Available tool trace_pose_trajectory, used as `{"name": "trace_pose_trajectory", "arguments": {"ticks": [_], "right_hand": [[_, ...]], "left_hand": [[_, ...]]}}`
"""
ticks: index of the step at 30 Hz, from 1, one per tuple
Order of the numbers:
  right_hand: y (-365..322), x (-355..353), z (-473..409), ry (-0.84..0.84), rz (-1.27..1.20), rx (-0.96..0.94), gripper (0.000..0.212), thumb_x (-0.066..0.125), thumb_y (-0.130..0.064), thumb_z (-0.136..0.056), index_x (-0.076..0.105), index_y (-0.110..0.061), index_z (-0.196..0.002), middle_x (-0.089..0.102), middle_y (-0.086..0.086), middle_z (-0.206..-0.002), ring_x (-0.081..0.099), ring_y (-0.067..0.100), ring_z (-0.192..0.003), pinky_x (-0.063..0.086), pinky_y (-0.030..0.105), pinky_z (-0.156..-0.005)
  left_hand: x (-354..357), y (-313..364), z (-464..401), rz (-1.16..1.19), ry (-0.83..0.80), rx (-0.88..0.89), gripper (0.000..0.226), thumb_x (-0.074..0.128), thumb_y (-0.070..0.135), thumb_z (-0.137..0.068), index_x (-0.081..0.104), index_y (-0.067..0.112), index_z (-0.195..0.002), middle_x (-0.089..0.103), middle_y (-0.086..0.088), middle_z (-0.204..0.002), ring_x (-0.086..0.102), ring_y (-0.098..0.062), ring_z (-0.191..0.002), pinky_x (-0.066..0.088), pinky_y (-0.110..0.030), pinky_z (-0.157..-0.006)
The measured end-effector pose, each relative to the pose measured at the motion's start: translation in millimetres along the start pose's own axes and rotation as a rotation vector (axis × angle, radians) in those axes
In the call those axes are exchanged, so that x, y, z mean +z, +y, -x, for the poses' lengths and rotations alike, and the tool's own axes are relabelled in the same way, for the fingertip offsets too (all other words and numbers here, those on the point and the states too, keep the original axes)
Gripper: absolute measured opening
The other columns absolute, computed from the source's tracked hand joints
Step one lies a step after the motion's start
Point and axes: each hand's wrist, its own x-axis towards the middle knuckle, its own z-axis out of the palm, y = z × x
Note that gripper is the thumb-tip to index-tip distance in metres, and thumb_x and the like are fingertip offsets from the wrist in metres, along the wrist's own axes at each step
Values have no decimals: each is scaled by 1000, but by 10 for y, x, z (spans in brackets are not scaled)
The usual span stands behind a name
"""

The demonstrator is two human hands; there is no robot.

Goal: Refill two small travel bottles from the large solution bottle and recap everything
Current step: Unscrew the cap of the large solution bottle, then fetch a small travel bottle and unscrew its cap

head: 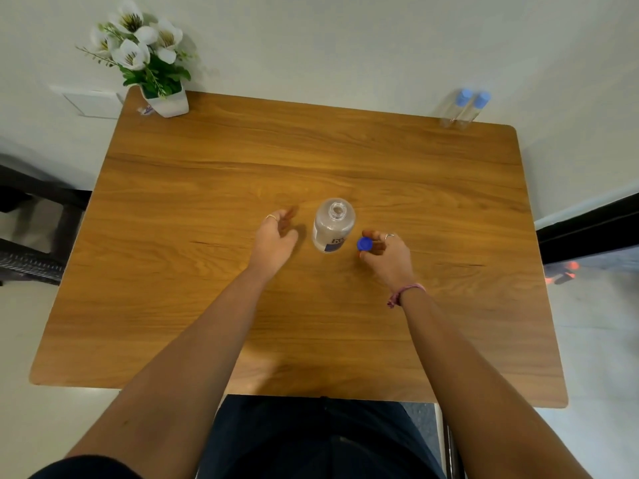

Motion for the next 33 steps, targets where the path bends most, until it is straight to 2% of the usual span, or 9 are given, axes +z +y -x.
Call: {"name": "trace_pose_trajectory", "arguments": {"ticks": [5, 9, 12, 14, 18, 22, 27, 30, 33], "right_hand": [[-6, 18, -40, -20, 71, -30, 41, 71, -10, -79, 63, -16, -119, 57, 4, -117, 56, 10, -95, 42, 19, -88], [10, 21, -56, -20, 96, -31, 42, 72, -9, -78, 63, -16, -119, 56, 3, -117, 54, 9, -95, 40, 17, -87], [26, 20, -70, -27, 94, -32, 43, 72, -9, -78, 63, -16, -119, 57, 4, -117, 56, 10, -97, 41, 17, -88], [30, 17, -75, -45, 85, -34, 46, 74, -9, -76, 62, -17, -120, 56, 3, -118, 57, 11, -100, 42, 18, -90], [28, -55, -85, -96, 60, -29, 59, 74, -4, -74, 55, -18, -127, 52, 1, -120, 54, 8, -99, 42, 17, -88], [60, -297, -185, -155, 157, -103, 58, 62, 2, -76, 52, -21, -129, 51, 2, -123, 53, 10, -93, 41, 18, -77], [-153, -883, -607, 161, 180, -154, 41, 58, -21, -88, 52, -21, -128, 60, -1, -109, 57, 8, -77, 44, 22, -67], [-345, -1230, -932, 353, 178, -179, 47, 53, -24, -91, 43, -20, -137, 63, -1, -97, 57, 12, -73, 38, 20, -55], [-446, -1467, -1258, 422, 236, -152, 55, 49, -24, -92, 32, -25, -145, 62, 6, -108, 58, 17, -78, 35, 22, -53]], "left_hand": [[20, 30, -49, 98, 83, -1, 39, 54, 1, -91, 53, 9, -129, 58, -3, -126, 54, -12, -114, 41, -20, -93], [36, 92, -57, 132, 106, 11, 37, 53, 0, -91, 54, 9, -127, 58, 2, -120, 55, -10, -109, 44, -19, -91], [43, 151, -63, 137, 119, 6, 36, 51, -1, -92, 53, 9, -127, 57, 6, -116, 54, -6, -104, 43, -9, -79], [41, 175, -81, 147, 123, 4, 37, 51, -1, -92, 53, 9, -127, 57, 4, -119, 55, -6, -104, 44, -7, -74], [22, 264, -135, 138, 127, 23, 35, 51, -1, -91, 56, 12, -123, 59, 3, -121, 56, -7, -104, 46, -13, -83], [-31, 398, -224, 118, 135, 55, 33, 51, 2, -93, 56, 11, -125, 59, 3, -118, 57, -10, -107, 45, -21, -90], [-69, 674, -430, 78, 143, 129, 32, 51, 0, -92, 59, 11, -121, 62, 2, -116, 60, -12, -104, 47, -22, -86], [-40, 872, -539, 73, 129, 169, 31, 52, 0, -91, 61, 13, -118, 64, 2, -113, 60, -11, -98, 48, -23, -78], [20, 1033, -649, 68, 105, 187, 30, 52, -2, -91, 62, 13, -116, 65, 1, -110, 61, -13, -95, 48, -21, -73]]}}
